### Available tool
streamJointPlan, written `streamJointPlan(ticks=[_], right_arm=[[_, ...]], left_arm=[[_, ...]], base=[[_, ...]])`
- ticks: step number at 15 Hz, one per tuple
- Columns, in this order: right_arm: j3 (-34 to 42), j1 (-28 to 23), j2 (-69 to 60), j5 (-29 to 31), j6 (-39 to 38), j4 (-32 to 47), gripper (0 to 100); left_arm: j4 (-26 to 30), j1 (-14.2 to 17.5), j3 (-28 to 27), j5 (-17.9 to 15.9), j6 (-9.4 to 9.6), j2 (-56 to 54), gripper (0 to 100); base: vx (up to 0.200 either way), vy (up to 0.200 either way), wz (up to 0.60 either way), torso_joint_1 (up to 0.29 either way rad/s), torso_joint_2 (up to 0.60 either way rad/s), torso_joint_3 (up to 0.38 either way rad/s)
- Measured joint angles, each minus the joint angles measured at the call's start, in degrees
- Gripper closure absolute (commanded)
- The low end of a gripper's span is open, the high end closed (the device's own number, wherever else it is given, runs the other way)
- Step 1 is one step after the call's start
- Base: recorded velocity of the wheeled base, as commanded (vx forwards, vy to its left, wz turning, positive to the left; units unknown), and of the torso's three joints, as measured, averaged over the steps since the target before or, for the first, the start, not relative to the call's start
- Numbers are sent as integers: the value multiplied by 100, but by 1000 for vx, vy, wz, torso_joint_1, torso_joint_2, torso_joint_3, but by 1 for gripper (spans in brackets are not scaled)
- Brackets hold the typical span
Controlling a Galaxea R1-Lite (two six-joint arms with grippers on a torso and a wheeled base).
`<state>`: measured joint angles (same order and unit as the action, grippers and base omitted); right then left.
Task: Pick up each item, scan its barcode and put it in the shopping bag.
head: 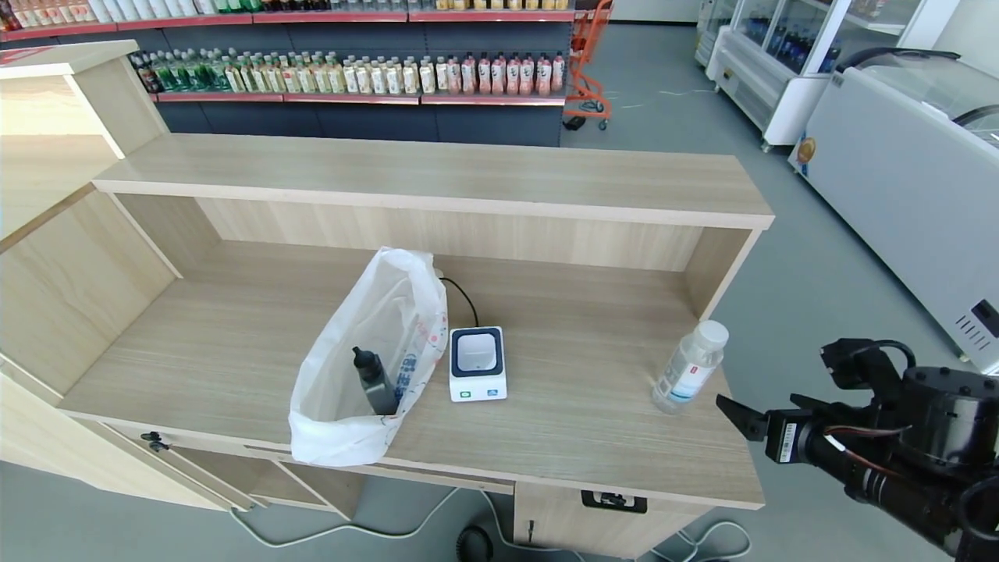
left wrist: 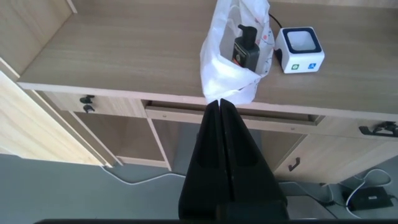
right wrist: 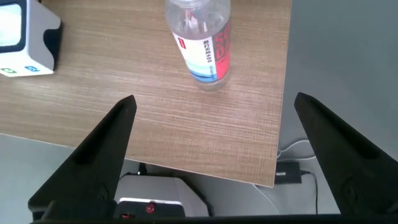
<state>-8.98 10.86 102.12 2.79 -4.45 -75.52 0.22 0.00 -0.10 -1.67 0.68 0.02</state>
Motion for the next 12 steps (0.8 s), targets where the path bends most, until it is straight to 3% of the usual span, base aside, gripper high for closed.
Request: streamJointPlan(ticks=[3,12], right_arm=[[229,27,750,306,87,-1059,0],[-658,11,1812,413,597,-1440,0]], left_arm=[[2,0,0,0,0,0,100],[0,0,0,0,0,0,100]], base=[[0,0,0,0,0,0],[0,0,0,0,0,0]])
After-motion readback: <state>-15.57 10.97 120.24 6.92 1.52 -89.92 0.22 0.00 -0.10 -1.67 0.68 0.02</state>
